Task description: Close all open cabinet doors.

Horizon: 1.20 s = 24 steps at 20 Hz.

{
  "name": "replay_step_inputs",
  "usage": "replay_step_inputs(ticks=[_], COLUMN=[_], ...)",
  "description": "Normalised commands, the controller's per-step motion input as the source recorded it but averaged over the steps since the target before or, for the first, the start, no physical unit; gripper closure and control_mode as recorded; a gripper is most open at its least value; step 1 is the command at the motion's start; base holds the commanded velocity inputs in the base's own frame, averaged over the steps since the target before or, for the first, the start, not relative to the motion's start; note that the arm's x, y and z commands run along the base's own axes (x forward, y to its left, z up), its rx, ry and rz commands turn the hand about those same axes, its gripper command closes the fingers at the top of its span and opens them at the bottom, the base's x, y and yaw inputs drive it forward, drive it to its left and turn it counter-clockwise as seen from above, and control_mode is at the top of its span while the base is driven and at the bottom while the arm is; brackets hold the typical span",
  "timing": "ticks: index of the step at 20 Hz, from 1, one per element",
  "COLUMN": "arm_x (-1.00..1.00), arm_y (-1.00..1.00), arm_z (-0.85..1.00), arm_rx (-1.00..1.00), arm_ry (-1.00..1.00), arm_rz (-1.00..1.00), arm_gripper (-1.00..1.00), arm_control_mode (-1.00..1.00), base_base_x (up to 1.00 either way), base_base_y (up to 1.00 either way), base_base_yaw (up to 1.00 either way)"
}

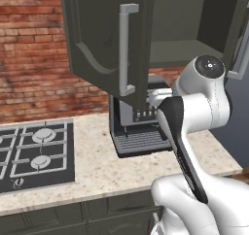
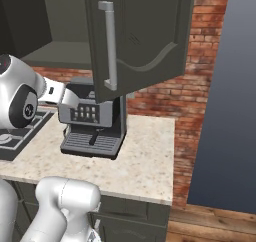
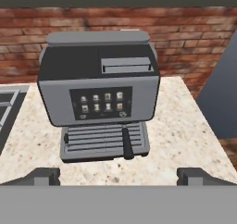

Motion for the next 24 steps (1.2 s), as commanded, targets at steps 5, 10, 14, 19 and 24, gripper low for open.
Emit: replay_step_inputs(ticks=[5, 10, 14, 19, 24], arm_x=[0.0, 0.0, 0.0, -0.03, -0.25], arm_y=[0.0, 0.0, 0.0, 0.0, 0.0], arm_z=[0.0, 0.0, 0.0, 0.0, 0.01], arm_rx=[0.0, 0.0, 0.0, 0.0, 0.03], arm_ry=[0.0, 0.0, 0.0, 0.0, -0.02], arm_rz=[0.0, 0.0, 0.0, 0.0, 0.0], arm_gripper=[-1.0, -1.0, -1.0, -1.0, -1.0], arm_control_mode=[-1.0, -1.0, -1.0, -1.0, -1.0], base_base_x=[0.0, 0.0, 0.0, 0.0, 0.0], base_base_y=[0.0, 0.0, 0.0, 0.0, 0.0], base_base_yaw=[0.0, 0.0, 0.0, 0.0, 0.0])
